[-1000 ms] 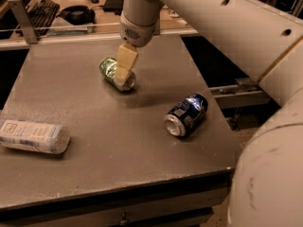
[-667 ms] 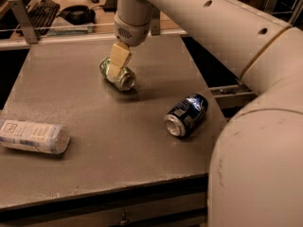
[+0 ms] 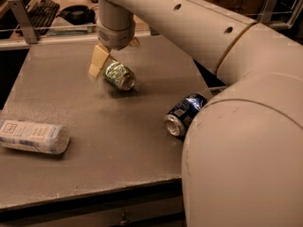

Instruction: Place green can upright

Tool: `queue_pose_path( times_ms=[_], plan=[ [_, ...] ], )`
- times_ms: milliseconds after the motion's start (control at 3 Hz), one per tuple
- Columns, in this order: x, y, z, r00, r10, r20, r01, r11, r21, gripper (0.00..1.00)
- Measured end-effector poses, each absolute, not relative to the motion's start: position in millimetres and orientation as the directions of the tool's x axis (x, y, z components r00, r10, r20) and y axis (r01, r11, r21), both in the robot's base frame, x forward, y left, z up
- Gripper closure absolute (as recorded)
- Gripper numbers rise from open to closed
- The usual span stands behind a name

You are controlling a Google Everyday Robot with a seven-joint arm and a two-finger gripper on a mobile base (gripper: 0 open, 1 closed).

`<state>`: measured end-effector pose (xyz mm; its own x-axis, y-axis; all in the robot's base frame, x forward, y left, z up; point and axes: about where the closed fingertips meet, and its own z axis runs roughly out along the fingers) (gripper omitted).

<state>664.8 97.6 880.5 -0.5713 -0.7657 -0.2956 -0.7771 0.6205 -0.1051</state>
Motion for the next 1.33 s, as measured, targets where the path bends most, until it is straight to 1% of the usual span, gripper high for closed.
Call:
queue_pose_path(
  times_ms=[667, 1000, 1333],
  plan=[
    [669, 104, 869, -0.682, -0.654, -0.326, -0.658, 0.744, -0.115, 0.00],
    [669, 110, 863, -0.698, -0.634, -0.332, -0.643, 0.759, -0.098, 0.00],
    [669, 114, 856, -0.700, -0.634, -0.328, -0.646, 0.759, -0.088, 0.16]
  ],
)
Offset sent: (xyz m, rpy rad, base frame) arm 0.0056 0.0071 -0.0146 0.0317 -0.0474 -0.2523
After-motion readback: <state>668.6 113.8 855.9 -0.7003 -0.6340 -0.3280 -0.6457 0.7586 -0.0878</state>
